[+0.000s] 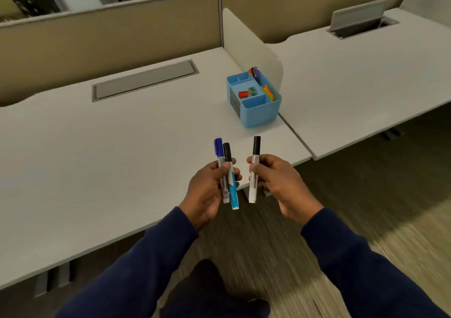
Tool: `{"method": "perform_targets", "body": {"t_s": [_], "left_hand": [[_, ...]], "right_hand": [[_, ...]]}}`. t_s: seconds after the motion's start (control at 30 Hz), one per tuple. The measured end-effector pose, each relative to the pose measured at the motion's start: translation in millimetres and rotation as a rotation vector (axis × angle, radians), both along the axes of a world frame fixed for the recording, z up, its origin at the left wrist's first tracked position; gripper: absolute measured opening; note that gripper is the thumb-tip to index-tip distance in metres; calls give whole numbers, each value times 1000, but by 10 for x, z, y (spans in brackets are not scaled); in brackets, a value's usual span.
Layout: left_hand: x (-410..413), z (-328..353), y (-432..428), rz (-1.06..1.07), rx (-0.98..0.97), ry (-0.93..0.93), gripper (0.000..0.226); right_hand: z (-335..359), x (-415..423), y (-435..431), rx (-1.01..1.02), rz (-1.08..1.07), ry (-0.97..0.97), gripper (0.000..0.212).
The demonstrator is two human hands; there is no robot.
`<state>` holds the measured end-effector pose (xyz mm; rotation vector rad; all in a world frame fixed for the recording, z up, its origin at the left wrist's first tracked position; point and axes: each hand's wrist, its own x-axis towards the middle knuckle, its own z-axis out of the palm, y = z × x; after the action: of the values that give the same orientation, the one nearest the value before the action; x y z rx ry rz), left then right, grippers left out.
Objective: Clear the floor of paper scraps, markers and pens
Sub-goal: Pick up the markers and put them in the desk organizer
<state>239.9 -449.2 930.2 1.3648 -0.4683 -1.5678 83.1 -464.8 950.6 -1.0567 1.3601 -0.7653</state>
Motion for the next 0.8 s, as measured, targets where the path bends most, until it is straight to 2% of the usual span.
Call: {"method": "perform_targets", "body": {"t_s": [0.17,0.37,0.6,0.8], "left_hand": [[-245,81,-613,-6,38,-49,25],[-470,130,-1328,-18,30,-67,24],[-425,113,-2175,-59,-115,-78,25],[-268,159,-2895,-94,-174,-161,21]], "right_hand": [[-10,-81,-432,31,-18,44,23],[-1,-103,-1022,55,-100,87,30],[-36,-40,-1857,-121,7,231,22],[28,99,-2603,-94,-58,223,27]]}}
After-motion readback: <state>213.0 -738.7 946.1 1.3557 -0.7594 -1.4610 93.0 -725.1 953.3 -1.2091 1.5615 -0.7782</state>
